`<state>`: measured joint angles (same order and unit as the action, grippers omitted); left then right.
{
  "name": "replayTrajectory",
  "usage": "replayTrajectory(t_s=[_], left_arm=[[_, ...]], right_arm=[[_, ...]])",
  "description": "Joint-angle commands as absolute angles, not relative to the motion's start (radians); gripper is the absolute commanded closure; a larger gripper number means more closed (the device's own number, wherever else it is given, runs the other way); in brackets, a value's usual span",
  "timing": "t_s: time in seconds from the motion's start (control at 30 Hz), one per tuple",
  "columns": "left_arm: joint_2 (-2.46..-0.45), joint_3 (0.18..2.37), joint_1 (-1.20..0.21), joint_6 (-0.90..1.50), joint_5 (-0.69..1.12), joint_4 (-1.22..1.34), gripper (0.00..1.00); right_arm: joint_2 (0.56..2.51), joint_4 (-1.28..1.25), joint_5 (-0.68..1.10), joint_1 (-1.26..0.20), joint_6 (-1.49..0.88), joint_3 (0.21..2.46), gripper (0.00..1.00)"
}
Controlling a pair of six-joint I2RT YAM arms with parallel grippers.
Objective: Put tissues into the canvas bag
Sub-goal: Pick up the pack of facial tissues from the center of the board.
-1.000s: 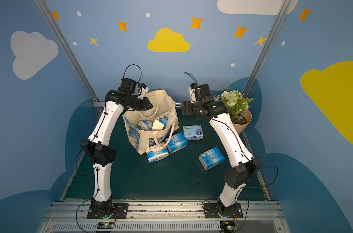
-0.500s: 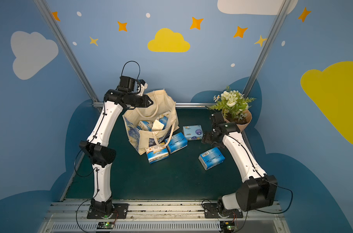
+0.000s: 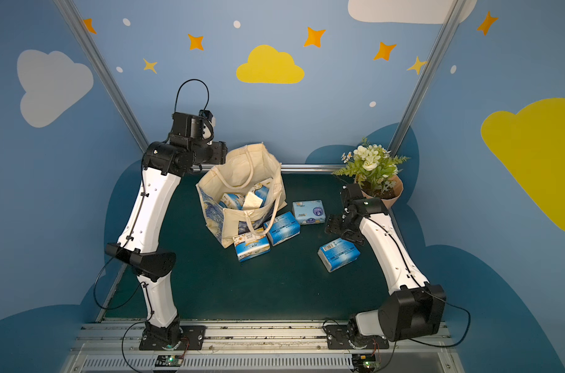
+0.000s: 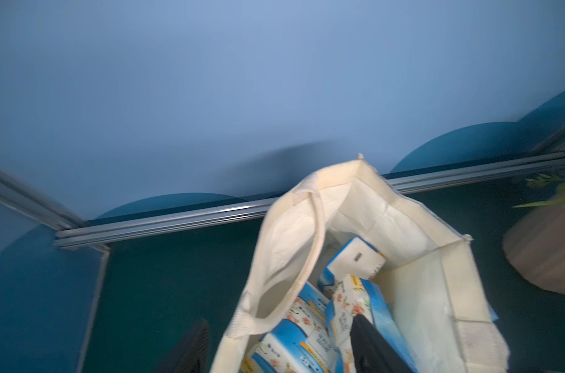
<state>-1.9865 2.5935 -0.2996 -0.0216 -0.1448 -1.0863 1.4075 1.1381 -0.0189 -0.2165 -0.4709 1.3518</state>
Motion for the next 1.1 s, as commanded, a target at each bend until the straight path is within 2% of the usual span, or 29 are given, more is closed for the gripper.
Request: replayTrajectory(t_s=[0.0, 0.1, 0.2, 0.3, 0.5, 0.67, 0.77, 0.8, 0.83, 0.87, 0.9, 0.93, 1.07], left_arm=[[-2.091, 2.696, -0.24, 0.006, -0.162, -1.257, 0.3], [-2.149, 2.774, -0.213, 0.03, -0.104, -1.339, 0.31], [-2.144, 2.728, -0.21, 0.02, -0.09, -1.309, 0.28], [-2.137, 2.696, -0.19, 0.041, 0.004, -1.281, 0.25], [-2.132, 2.67, -0.186, 0.048, 0.105, -1.269, 0.26], [-2.144, 2.62, -0.178, 0.035, 0.078, -1.269, 0.37], [-2.167, 2.626, -0.177, 0.014, 0.035, -1.295, 0.4], [-2.171, 2.626, -0.177, 0.008, 0.025, -1.3, 0.45], [-2.172, 2.626, -0.177, 0.005, 0.02, -1.302, 0.56], [-2.171, 2.626, -0.177, 0.001, 0.019, -1.304, 0.77], [-2.168, 2.626, -0.177, 0.0, 0.017, -1.305, 0.93], [-2.165, 2.626, -0.176, 0.002, 0.017, -1.307, 0.96], [-2.152, 2.622, -0.176, 0.0, 0.011, -1.308, 0.96]], right_arm=[[1.417, 1.158, 0.014, -0.211, -0.432, 1.394, 0.11], [1.41, 1.159, 0.01, -0.209, -0.425, 1.399, 0.11], [1.405, 1.157, 0.015, -0.204, -0.421, 1.398, 0.11], [1.399, 1.154, 0.022, -0.202, -0.418, 1.395, 0.11], [1.387, 1.143, 0.042, -0.201, -0.417, 1.381, 0.11], [1.372, 1.147, 0.058, -0.199, -0.419, 1.371, 0.11], [1.348, 1.146, 0.053, -0.197, -0.431, 1.349, 0.11], [1.342, 1.147, 0.051, -0.195, -0.435, 1.341, 0.11], [1.336, 1.152, 0.047, -0.193, -0.44, 1.333, 0.11], [1.33, 1.161, 0.037, -0.188, -0.45, 1.322, 0.11], [1.326, 1.178, 0.023, -0.184, -0.47, 1.311, 0.11], [1.321, 1.195, 0.01, -0.176, -0.489, 1.301, 0.11], [1.289, 1.275, 0.01, -0.15, -0.564, 1.231, 0.1]])
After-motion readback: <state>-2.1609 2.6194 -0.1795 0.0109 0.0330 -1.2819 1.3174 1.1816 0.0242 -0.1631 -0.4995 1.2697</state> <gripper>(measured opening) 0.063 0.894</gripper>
